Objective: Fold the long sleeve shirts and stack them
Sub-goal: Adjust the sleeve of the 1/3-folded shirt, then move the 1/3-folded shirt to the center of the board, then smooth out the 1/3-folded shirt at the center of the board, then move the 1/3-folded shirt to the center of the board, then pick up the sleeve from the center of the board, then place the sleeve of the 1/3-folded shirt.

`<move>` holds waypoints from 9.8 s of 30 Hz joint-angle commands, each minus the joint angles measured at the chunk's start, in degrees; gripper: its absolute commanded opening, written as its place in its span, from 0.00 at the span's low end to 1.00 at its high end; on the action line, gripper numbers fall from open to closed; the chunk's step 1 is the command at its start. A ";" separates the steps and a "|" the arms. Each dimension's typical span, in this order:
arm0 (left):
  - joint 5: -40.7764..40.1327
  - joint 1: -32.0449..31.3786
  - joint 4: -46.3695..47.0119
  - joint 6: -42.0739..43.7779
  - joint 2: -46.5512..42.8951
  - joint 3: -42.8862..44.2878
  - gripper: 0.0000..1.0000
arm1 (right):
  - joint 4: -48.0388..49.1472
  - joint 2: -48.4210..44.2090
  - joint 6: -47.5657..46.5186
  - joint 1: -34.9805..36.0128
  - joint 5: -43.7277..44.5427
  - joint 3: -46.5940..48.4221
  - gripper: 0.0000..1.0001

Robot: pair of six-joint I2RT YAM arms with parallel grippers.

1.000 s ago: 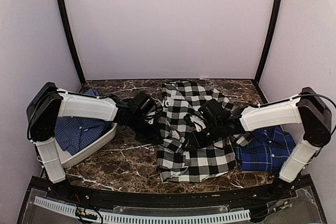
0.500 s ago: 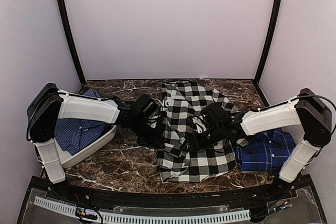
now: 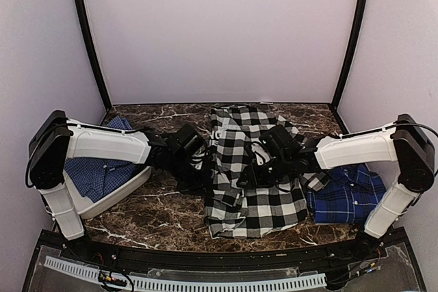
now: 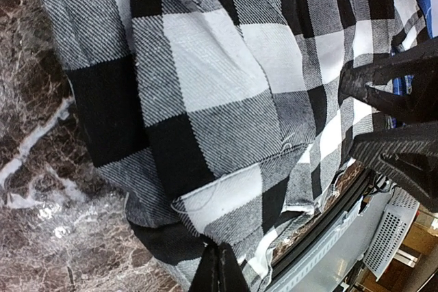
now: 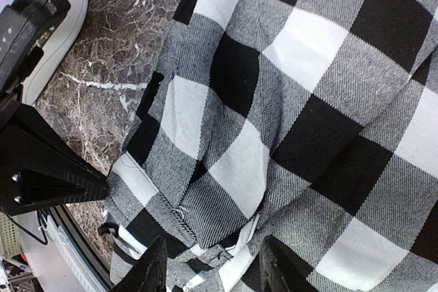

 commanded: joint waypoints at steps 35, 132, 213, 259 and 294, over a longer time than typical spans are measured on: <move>-1.88 3.26 3.44 3.25 5.45 12.95 0.23 | -1.15 8.57 -3.54 3.59 -0.76 4.13 0.31; 8.91 6.80 6.28 -0.50 -13.72 -25.76 0.00 | 31.88 70.98 32.07 -15.10 -14.47 81.29 0.22; -5.68 30.05 -1.61 13.46 38.55 54.63 0.22 | -5.08 18.86 -6.27 -17.27 -2.61 33.15 0.29; 3.03 19.08 1.92 13.59 9.02 35.00 0.35 | -0.88 -31.75 7.25 -30.87 11.37 -27.12 0.55; 6.59 17.88 4.90 13.79 2.39 20.74 0.36 | -0.59 2.07 -7.63 -0.15 7.54 11.90 0.01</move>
